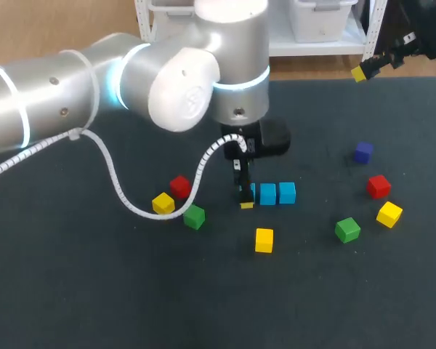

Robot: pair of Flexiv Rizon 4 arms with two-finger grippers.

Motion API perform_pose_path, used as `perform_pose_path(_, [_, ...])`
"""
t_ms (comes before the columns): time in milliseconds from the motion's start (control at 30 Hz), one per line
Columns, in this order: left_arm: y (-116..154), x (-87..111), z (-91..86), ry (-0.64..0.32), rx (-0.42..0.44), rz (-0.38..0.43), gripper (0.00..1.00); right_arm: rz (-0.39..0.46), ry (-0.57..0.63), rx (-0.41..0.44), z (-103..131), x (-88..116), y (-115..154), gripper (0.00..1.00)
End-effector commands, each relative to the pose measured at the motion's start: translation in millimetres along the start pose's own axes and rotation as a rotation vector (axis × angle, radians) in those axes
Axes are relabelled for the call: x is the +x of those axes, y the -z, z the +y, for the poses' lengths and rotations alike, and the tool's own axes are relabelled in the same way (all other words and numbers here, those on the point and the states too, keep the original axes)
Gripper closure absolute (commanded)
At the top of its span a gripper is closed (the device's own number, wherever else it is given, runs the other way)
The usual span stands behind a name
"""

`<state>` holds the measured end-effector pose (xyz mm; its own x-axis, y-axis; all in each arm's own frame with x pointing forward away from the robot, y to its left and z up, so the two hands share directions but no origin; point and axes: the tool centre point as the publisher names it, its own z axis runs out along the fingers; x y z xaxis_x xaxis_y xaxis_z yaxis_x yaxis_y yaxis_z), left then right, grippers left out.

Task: Place the blue cubes, place green cubes on the blue cubes, place the yellow cubes on the green cubes, then place the red cubes on the yellow cubes, and place purple cube on the red cubes.

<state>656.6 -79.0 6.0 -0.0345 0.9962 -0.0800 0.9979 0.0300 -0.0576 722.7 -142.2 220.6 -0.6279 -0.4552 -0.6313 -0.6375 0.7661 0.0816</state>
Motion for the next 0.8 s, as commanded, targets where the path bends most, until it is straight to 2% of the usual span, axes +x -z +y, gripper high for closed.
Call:
perform_pose_path(33, [12, 11.9, 5.2, 0.030, -0.014, -0.021, 0.00, -0.001, -0.001, 0.003, 1, 1, 0, 0.00])
perform_pose_path(500, [46, 37.9, 8.4, 0.168, -0.111, -0.063, 0.00, -0.001, -0.001, 0.003, 1, 1, 0, 0.00])
perform_pose_path(600, [44, 44.3, 11.1, 0.206, -0.155, -0.025, 0.00, -0.001, -0.001, 0.003, 1, 1, 0, 0.00])
perform_pose_path(800, [41, 61.7, 2.0, 0.207, -0.135, 0.026, 0.00, -0.001, -0.001, 0.003, 1, 1, 0, 0.00])
